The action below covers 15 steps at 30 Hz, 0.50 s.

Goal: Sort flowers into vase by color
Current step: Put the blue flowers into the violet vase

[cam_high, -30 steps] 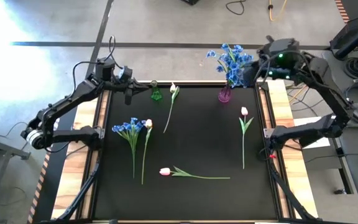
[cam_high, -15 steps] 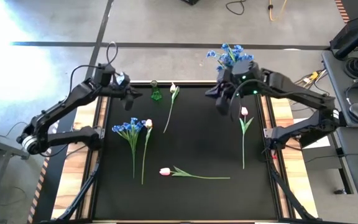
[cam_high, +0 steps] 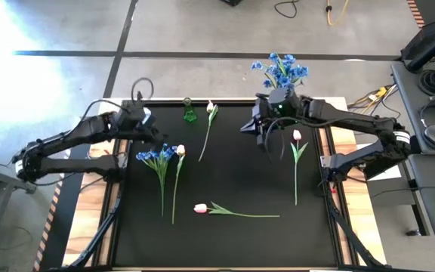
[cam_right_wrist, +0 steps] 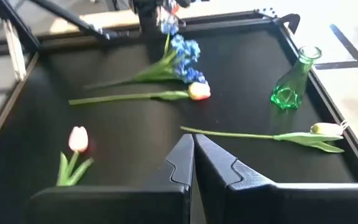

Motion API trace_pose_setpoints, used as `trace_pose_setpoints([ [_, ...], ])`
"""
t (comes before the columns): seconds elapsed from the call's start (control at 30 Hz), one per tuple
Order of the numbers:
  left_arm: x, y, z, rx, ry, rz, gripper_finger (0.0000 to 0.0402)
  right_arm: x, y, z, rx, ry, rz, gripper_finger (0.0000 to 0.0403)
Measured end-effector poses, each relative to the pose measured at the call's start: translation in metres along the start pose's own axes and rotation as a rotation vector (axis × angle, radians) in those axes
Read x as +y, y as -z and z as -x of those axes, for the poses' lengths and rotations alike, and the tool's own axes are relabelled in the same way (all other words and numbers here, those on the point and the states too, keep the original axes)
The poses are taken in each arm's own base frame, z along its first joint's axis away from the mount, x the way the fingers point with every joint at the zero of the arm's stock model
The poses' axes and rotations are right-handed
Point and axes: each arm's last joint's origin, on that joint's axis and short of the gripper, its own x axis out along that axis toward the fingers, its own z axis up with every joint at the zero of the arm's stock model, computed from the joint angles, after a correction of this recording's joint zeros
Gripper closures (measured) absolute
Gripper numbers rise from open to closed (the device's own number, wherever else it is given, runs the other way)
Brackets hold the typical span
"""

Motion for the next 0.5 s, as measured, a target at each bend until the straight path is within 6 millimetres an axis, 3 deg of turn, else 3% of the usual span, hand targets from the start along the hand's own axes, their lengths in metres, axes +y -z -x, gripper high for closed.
trace_pose_setpoints([
  [0.3,-0.023,0.013,-0.004,-0.026,-0.050,0.149,0.0402,-0.007,-0.004,-0.029,-0.124,-0.081,0.123,0.0394],
  [0.5,-0.032,0.022,-0.005,0.015,-0.043,0.246,0.0402,-0.012,-0.001,-0.043,-0.116,-0.081,0.169,0.0394],
])
